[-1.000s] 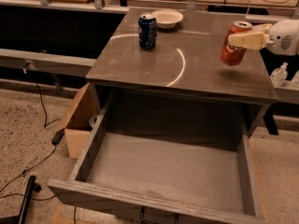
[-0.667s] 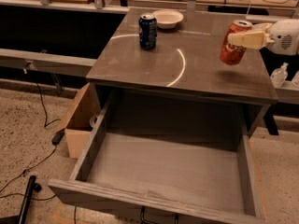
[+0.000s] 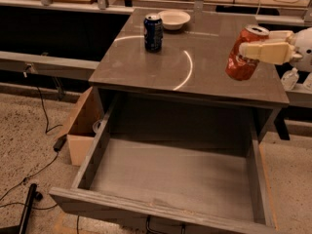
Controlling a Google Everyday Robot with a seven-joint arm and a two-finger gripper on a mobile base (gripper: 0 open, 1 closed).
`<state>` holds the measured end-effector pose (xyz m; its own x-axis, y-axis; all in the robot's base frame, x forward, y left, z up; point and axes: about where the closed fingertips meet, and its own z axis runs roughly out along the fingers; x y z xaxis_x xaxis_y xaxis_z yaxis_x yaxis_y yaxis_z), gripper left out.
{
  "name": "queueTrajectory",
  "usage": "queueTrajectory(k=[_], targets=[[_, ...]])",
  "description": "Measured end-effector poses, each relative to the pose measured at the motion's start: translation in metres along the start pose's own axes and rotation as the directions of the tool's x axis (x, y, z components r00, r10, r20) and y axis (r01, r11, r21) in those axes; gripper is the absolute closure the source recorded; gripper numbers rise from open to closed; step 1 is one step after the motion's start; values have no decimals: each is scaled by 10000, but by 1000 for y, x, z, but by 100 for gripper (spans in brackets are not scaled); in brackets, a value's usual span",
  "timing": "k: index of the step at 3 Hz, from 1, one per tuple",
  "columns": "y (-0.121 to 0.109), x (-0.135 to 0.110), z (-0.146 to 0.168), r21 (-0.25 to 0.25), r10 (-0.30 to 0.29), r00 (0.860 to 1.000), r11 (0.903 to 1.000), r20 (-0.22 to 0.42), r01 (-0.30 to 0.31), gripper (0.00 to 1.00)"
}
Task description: Place coke can into top drawer
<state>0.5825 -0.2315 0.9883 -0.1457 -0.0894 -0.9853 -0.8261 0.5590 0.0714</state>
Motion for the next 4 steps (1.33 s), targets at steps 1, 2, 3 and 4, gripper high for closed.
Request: queueTrajectory(k=[1,2,3,4], targets=[[63,25,11,-1029,251,9991,9945,332,-215,100],[109,55,38,-2036,-85,9987,9789,507,187,100],[118,59,46,-2246,-197,9986,9740,495,304,100],[127,67,49,-2385,-121,9984,9708,555,250,100]])
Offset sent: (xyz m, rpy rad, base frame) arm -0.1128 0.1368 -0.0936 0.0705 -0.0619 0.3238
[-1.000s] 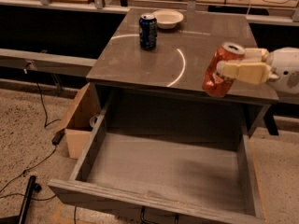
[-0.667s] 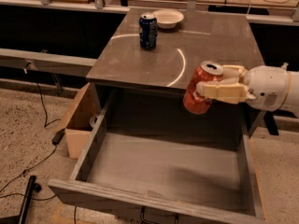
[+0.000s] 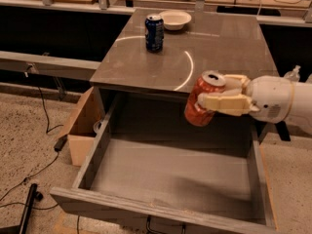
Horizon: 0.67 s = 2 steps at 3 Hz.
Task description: Place coke can into top drawer
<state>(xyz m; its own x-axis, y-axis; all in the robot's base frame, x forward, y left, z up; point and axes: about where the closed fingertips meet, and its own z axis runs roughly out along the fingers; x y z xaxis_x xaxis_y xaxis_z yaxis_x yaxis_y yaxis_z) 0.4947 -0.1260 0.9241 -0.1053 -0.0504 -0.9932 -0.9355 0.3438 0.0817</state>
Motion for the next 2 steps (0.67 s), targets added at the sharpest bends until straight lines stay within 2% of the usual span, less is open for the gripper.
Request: queueTrajectory(k=[1,2], targets=[[28,46,29,-667,276,9996,9974,56,-272,100],[43,85,54,-979,206,9997,9950,111,-194,100]])
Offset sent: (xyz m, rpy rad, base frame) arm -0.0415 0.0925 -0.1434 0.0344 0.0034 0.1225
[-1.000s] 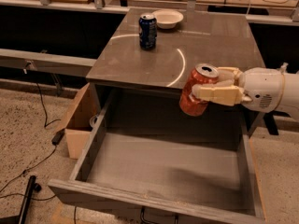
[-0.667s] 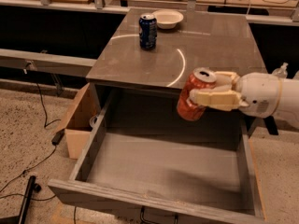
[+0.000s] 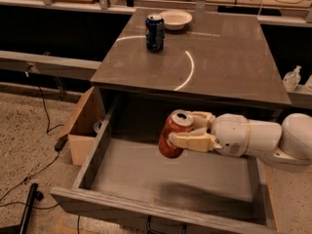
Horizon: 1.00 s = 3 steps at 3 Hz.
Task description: Place coke can into top drawer
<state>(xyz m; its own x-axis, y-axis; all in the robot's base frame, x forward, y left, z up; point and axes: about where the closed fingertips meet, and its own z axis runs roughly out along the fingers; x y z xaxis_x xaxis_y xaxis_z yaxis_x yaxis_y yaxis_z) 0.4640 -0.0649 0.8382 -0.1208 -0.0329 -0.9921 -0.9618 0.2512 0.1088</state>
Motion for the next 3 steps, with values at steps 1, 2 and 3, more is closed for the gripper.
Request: queueTrajectory(k=[1,2,3], targets=[[-2,40,21,-111,-472,9981,9988,-385,468,100],[-18,73,27,214,-955,9884,9949,-1184,987,100],[-36,113,22,970,-850,9694,9892,-2301,1098,100]])
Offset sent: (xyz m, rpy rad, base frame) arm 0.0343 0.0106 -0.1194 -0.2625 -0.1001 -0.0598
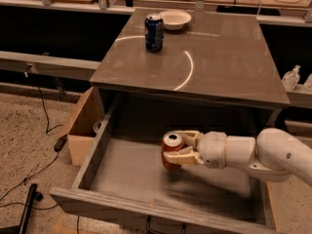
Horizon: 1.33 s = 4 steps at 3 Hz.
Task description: Place coke can into top drawer
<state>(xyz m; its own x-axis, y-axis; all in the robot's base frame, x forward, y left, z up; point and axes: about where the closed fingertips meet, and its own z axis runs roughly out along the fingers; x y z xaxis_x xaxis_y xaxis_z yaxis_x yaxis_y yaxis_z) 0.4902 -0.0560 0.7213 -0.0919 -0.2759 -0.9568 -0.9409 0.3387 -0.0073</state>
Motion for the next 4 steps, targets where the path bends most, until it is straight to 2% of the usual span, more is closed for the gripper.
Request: queueTrajectory(k=[1,2,3,4], targets=[[-7,19,4,368,85,9991,9993,-414,-70,100],[-12,28,11,630,235,9988,9978,-436,-207,85],[-13,28,21,851,54,9999,9964,-135,-43,54],[-9,25,28,799,-77,10000,9968,26,75,30]])
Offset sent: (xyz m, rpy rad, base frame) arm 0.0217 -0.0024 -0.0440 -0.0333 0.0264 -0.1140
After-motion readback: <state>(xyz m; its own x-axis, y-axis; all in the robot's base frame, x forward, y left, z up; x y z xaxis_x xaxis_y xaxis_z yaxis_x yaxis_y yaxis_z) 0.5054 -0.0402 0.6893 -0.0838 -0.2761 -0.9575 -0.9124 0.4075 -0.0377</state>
